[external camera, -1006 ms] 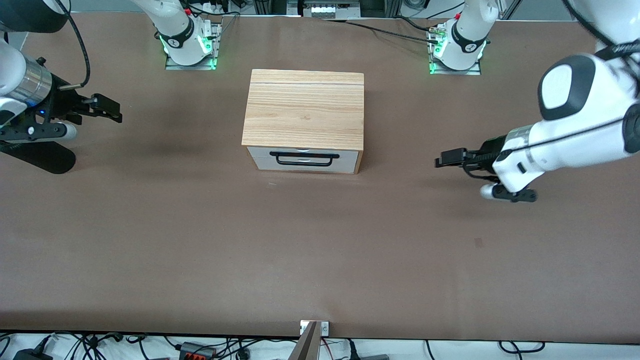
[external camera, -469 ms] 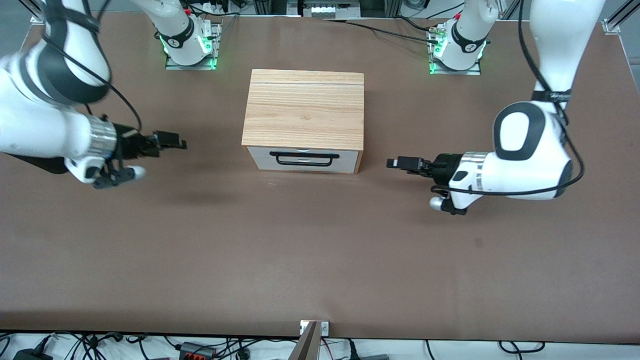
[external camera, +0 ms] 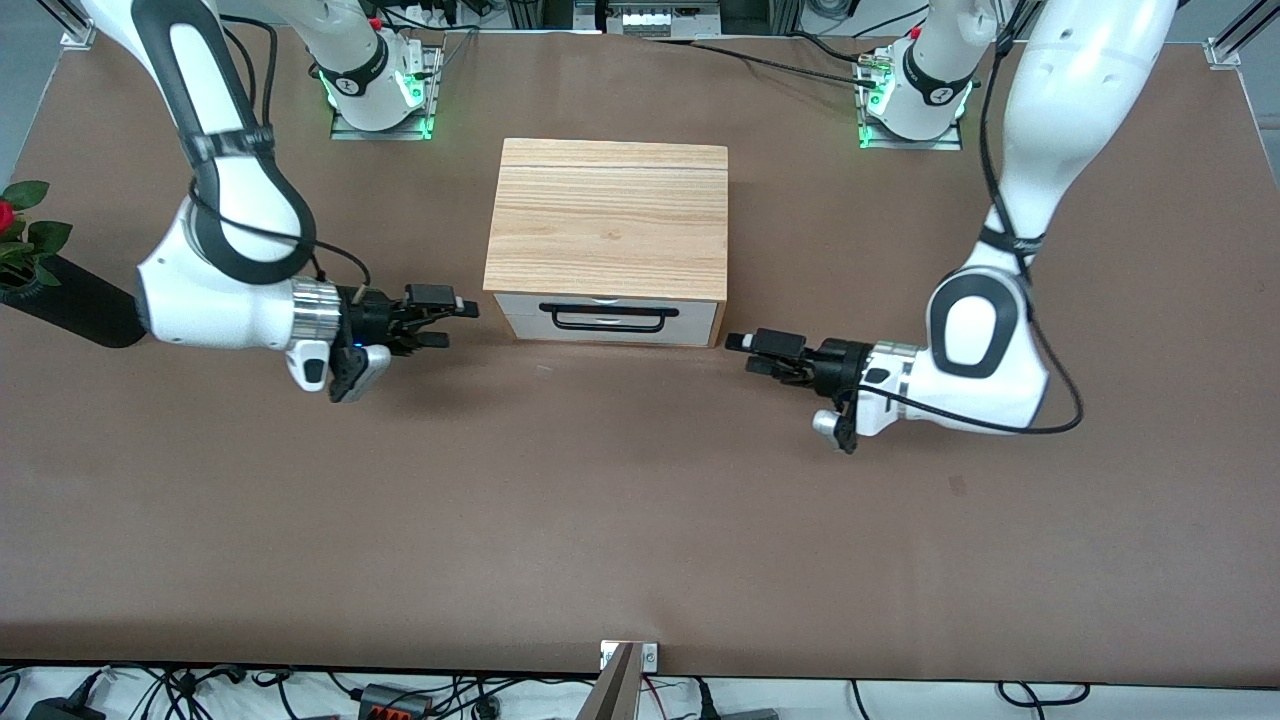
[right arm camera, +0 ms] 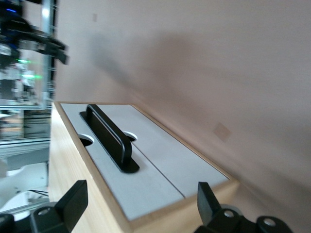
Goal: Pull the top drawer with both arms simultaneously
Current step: 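Move the left gripper and the right gripper toward the drawer handle ends, then close the left gripper and the right gripper on the black handle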
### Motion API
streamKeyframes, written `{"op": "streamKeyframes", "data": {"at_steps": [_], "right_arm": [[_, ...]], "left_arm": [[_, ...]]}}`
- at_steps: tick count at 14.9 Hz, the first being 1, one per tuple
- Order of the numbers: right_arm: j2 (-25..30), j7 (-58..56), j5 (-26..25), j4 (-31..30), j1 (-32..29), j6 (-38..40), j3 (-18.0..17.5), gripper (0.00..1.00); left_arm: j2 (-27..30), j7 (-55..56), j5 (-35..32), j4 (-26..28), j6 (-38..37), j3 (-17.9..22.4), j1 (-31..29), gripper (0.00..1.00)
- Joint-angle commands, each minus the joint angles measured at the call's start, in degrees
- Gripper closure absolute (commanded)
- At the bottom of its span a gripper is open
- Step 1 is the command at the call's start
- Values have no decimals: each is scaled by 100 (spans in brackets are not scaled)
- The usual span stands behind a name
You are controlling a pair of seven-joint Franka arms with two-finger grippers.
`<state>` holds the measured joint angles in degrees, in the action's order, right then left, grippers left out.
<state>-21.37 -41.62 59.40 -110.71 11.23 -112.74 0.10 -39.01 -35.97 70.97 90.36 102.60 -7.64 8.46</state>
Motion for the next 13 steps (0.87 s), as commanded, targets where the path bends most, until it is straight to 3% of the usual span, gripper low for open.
{"op": "streamKeyframes", "data": {"at_steps": [1,5,9,12,13], "right_arm": [[-445,-932,1035,-21,98,-46,-1,0],[-956,-1549,2977,-161,590,-99,-19,0],[-1185,-1673,3761,-170,704,41,-36,4],[-1361,-1674,3869,-188,723,638,-28,27],[-1361,-1674,3895,-232,696,779,-28,32]], "left_arm": [[-265,-804,688,-63,40,-1,234,0],[-335,-920,866,104,58,-10,524,0],[-493,-1147,1374,332,23,-18,709,0],[-503,-1902,1937,753,5,-45,770,0],[-494,-2000,1956,789,5,-71,753,6]]}}
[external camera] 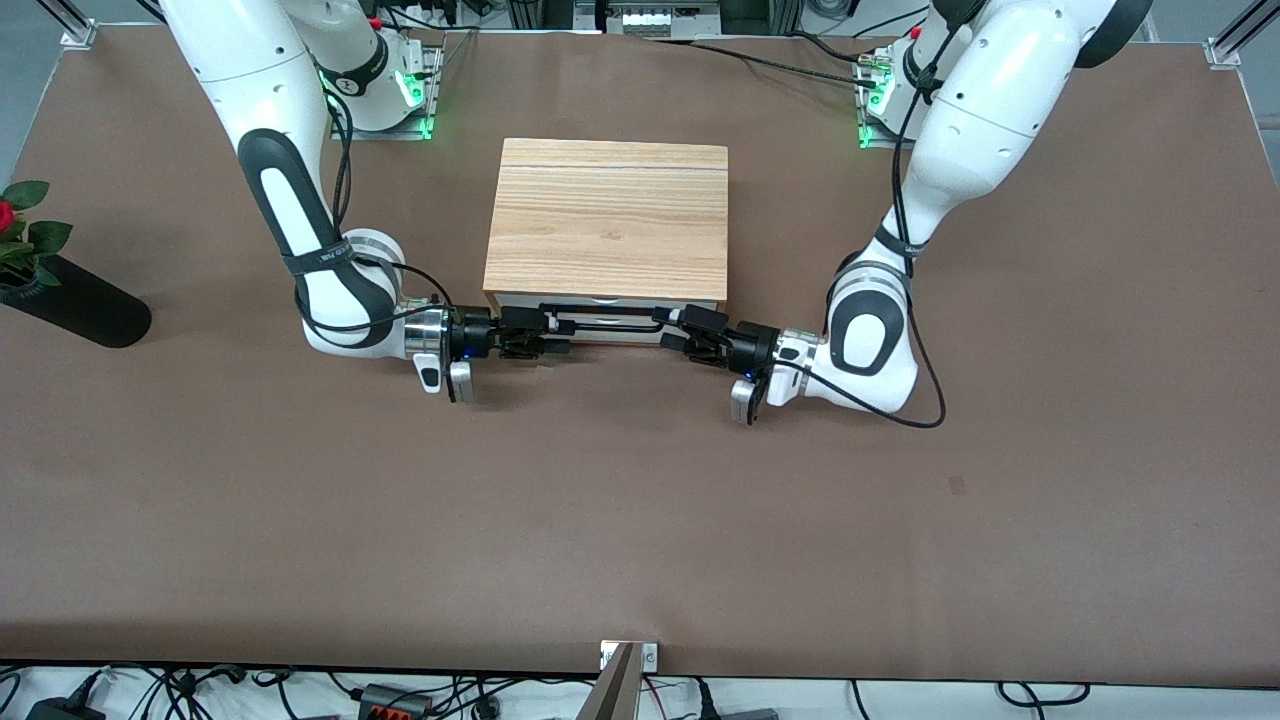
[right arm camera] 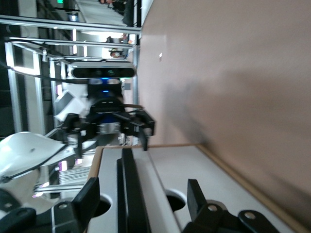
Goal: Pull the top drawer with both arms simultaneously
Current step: 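Close the left gripper and the right gripper on the black handle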
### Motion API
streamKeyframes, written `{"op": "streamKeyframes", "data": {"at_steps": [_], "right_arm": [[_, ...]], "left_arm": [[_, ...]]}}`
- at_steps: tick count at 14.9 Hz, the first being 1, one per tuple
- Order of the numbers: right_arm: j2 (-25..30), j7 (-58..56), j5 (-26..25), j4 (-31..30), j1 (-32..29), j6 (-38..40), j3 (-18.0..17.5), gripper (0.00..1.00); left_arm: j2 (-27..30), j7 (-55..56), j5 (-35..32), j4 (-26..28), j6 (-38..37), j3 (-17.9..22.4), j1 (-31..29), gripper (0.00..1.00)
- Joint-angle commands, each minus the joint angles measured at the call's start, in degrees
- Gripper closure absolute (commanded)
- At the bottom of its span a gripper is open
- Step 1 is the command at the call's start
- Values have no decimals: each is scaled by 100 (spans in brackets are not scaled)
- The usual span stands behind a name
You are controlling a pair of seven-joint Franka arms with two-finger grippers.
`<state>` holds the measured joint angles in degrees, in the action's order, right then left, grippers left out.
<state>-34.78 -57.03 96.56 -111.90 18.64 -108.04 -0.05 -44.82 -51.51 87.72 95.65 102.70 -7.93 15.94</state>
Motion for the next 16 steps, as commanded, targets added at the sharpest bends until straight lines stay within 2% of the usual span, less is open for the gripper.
{"op": "streamKeyframes", "data": {"at_steps": [1,2,4,6,8,10,13,16], "right_arm": [[-20,-142,179,-130,-62,397,-12,39],[-20,-142,188,-131,-53,450,-12,46],[-29,-142,188,-131,-62,451,-12,66],[-37,-142,188,-104,-79,442,-12,79],[-55,-151,206,-87,-106,433,-4,83],[-55,-151,249,-69,-123,442,-4,97],[-64,-142,267,-60,-141,442,-4,100],[-73,-107,389,10,-106,442,-4,100]], "left_arm": [[88,-457,290,270,-22,-42,-11,9],[88,-465,290,262,-30,-51,-12,14],[79,-483,386,314,-31,-59,15,35],[79,-492,579,393,-31,-77,15,52],[70,-492,746,419,-31,-77,32,61],[27,-492,896,420,-31,-77,41,68],[-9,-501,1010,507,-31,-165,41,69],[-26,-527,1046,543,-31,-165,41,76]]}}
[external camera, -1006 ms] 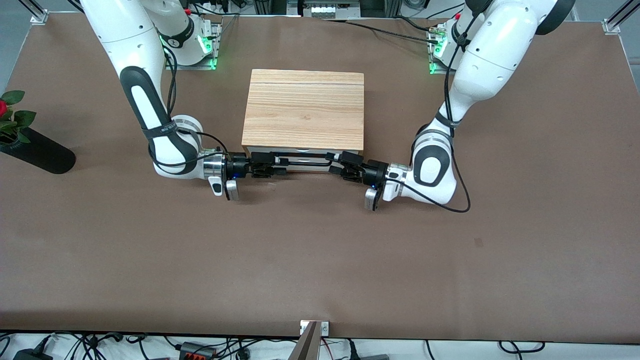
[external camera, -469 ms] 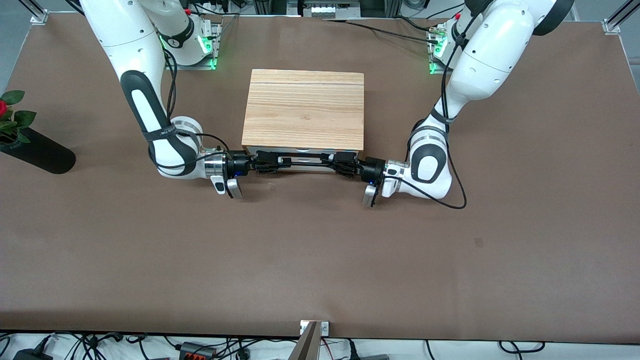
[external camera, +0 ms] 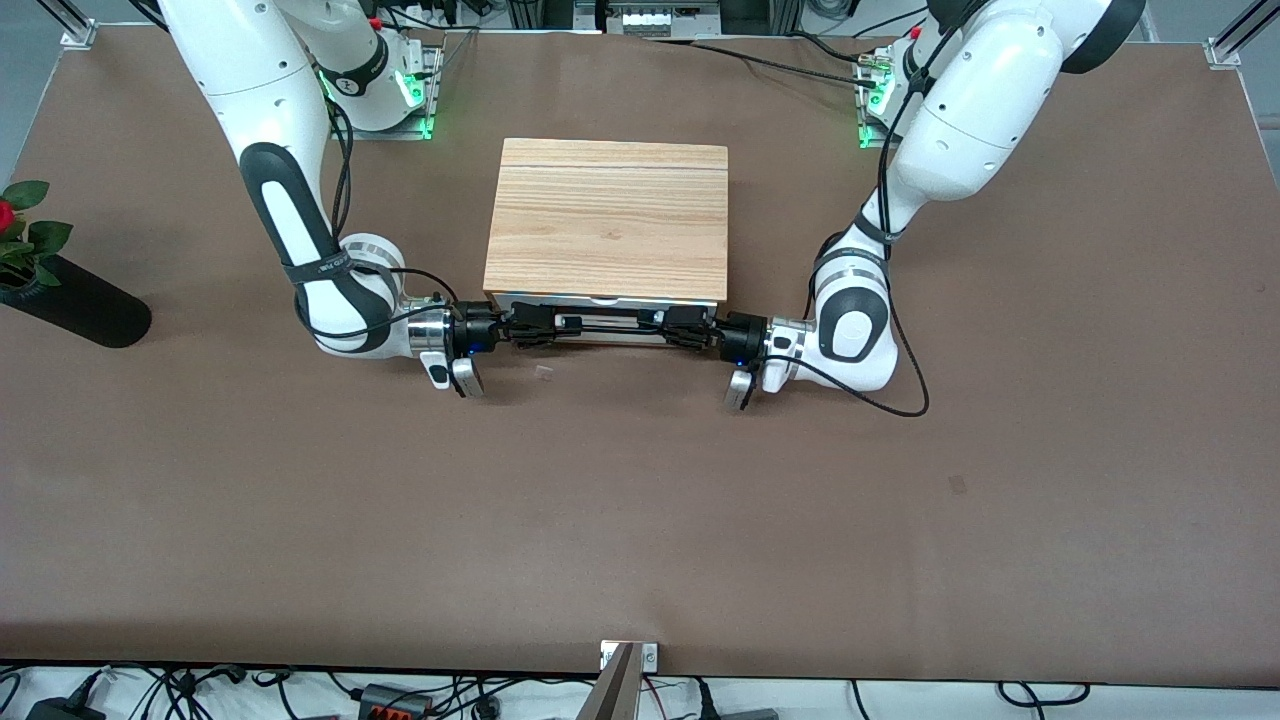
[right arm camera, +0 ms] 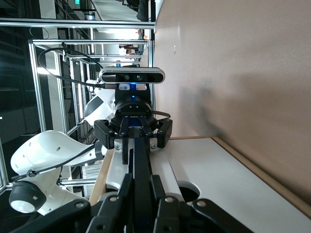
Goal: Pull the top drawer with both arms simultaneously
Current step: 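Close the left gripper and the right gripper on the black handle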
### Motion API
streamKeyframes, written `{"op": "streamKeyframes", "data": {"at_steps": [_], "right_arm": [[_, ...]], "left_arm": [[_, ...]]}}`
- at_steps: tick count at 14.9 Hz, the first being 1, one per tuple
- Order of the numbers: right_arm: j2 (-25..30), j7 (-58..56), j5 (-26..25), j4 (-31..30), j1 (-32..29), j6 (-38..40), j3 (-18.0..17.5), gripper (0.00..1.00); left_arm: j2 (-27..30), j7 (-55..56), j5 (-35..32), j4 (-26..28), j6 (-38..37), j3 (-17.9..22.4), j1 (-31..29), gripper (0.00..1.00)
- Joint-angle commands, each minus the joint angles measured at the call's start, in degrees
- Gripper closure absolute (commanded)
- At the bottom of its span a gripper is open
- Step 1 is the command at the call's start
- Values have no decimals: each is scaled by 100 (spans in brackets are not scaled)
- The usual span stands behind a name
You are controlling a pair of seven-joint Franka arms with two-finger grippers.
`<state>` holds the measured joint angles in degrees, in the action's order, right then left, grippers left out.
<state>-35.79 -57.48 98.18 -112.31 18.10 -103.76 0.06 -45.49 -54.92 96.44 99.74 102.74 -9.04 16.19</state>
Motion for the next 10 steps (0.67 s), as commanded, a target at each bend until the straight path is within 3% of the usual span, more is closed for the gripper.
{"op": "streamKeyframes", "data": {"at_steps": [1,10], "right_arm": [[28,-61,315,51,-26,14,-15,100],[-41,70,343,217,45,-161,-15,100]], "left_arm": [[32,-204,190,133,-26,-54,16,78],[-283,-510,603,-155,114,-37,51,84]]}}
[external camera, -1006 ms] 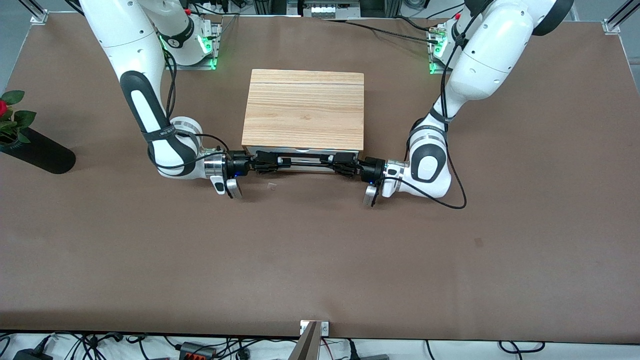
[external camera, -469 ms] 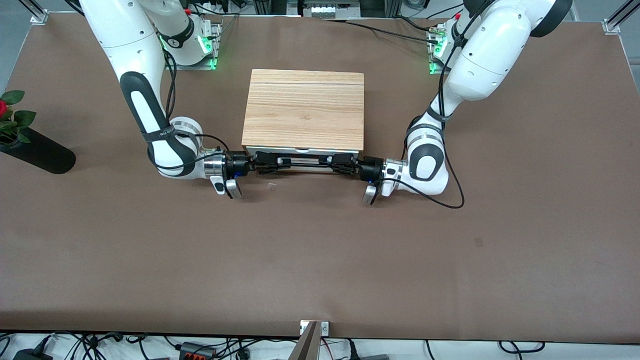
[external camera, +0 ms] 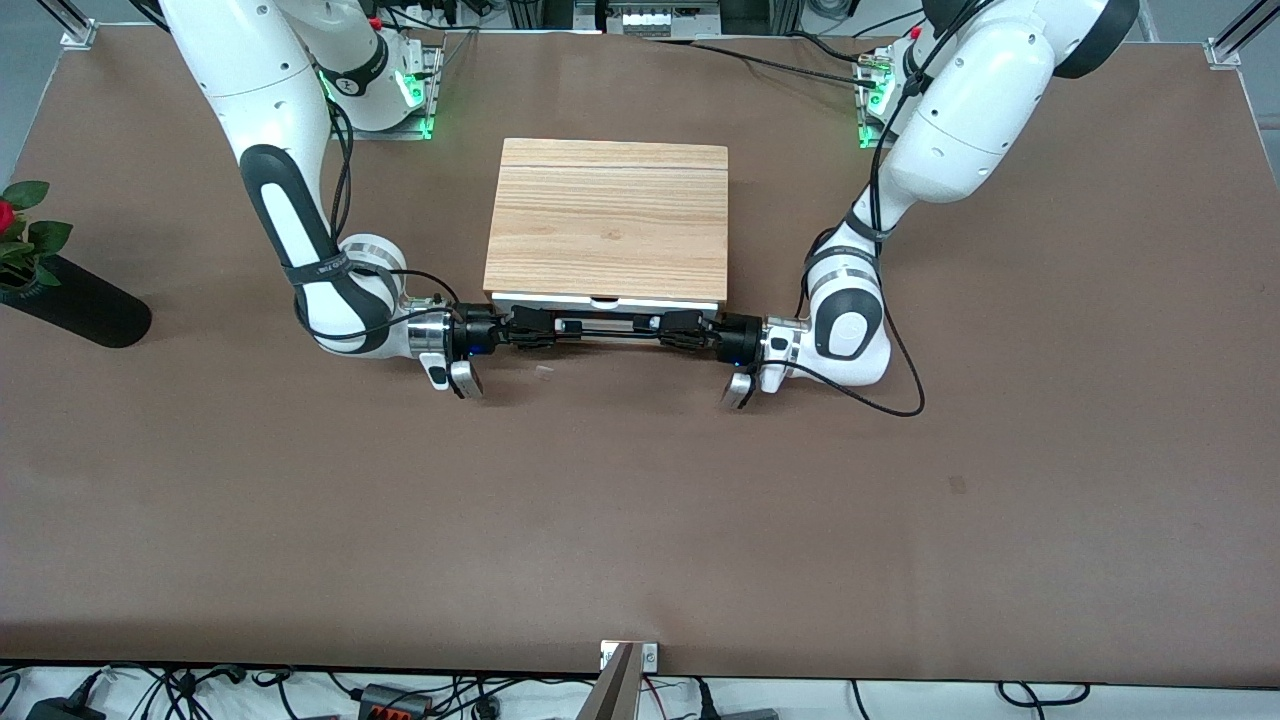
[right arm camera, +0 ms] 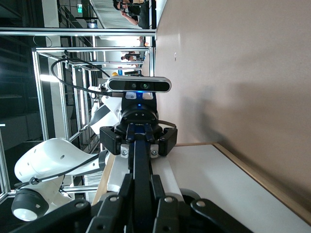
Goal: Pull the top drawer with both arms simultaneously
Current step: 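Pull the handle outward with both grippers, sliding the drawer open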
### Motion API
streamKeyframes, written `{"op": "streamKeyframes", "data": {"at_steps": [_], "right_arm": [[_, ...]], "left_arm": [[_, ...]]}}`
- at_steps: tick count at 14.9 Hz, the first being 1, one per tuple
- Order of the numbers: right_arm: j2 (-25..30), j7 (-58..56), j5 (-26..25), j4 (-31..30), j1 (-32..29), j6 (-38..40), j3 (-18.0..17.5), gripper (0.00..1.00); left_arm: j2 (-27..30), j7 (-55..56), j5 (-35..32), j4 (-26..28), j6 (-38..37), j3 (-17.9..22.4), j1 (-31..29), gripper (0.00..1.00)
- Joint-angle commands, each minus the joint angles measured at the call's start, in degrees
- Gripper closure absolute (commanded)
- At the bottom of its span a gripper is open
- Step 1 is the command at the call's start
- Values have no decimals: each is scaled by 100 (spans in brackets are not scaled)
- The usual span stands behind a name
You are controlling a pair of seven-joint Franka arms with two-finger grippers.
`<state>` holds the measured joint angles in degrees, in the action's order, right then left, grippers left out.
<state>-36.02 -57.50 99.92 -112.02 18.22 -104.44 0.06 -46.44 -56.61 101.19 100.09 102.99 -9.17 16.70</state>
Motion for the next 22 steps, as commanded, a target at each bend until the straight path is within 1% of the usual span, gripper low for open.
{"op": "streamKeyframes", "data": {"at_steps": [1,3,5,8,12,15,18,22], "right_arm": [[-45,81,176,268,58,-181,-15,100],[-72,90,177,374,120,-331,-15,100],[-124,212,168,479,120,-340,-15,100],[-247,686,133,900,111,-436,-15,100],[-432,872,141,1279,164,-718,-15,100],[-564,1188,124,1639,217,-946,-15,100],[-757,1408,141,2008,339,-1105,-15,100],[-801,1759,115,2220,445,-1395,-15,100]], "left_arm": [[-260,-394,147,-262,99,-23,-18,85],[-357,-377,191,-420,134,-23,9,86],[-375,-360,182,-482,370,-23,9,86],[-620,-298,147,-920,617,3,9,86],[-805,-280,147,-1184,705,47,9,86],[-840,-263,129,-1369,1109,47,44,86],[-867,-254,112,-1422,1311,47,35,86],[-858,-289,103,-1510,1444,47,44,86]]}}
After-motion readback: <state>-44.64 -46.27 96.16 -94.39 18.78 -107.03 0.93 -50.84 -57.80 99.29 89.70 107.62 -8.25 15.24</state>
